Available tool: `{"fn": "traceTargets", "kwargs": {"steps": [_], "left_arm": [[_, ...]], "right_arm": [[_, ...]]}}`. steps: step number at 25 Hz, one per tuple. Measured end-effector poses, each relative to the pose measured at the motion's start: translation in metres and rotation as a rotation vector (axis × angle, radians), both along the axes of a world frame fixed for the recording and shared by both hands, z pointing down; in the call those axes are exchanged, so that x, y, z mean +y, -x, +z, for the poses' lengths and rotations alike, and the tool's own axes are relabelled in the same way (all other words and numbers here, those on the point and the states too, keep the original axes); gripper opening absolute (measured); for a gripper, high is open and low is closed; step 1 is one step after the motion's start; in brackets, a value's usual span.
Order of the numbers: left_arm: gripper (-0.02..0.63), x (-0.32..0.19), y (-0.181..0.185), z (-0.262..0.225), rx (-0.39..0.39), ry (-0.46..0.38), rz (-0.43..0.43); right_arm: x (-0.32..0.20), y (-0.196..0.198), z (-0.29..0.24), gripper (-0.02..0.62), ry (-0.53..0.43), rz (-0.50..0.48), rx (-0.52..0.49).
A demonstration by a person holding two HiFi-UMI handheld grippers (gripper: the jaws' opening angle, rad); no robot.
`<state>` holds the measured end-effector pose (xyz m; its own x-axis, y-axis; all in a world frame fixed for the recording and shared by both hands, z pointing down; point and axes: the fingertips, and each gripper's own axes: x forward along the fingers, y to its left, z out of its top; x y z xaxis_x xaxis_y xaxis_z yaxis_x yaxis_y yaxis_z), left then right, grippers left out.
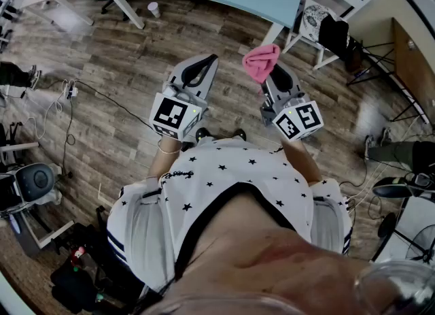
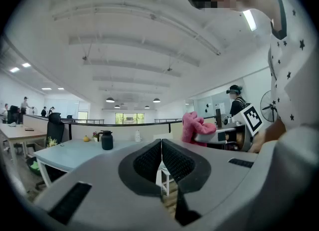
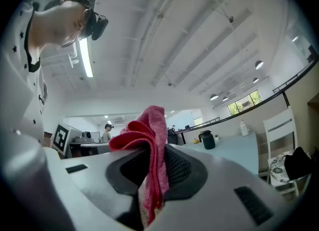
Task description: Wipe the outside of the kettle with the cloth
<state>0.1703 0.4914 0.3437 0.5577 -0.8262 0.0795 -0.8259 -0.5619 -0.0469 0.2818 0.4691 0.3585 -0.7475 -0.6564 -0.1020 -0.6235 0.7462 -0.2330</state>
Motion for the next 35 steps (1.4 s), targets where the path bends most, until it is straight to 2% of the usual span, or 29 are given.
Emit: {"fn": "traceTargets", "kwargs": {"steps": [10,17,25,31,35], "left_arm": [[0.029,-0.003,-0.016,0.007,0.003,0.023,-0.018],[0.029,-0.005,-0.021,0.001,0.005,0.004,-0.091],[0.029,-0.003,-0.035,-0.007,-0.016,-0.018,-0.168],[0.029,0.002,-0.033,-0.004,-0.028,-0.011,-0.196],[0.029,-0.016,-0.032,0.002,-0.018,-0.006,-0.191]], "right_arm": [[-0.001,-0.012,0.005,0.067,0.015,-0.024,-0.015],[-0.013,-0.022,0.001,0.067,0.003,-0.079,-0.048],[-0.023,-0.032,-0.002,0.069,0.001,-0.19,-0.062],[-0.026,-0.033,0.005,0.069,0.031,-0.207,-0.092],[-0.036,-0.034,0.005,0.069,0.033,-0.205,-0.104]]}}
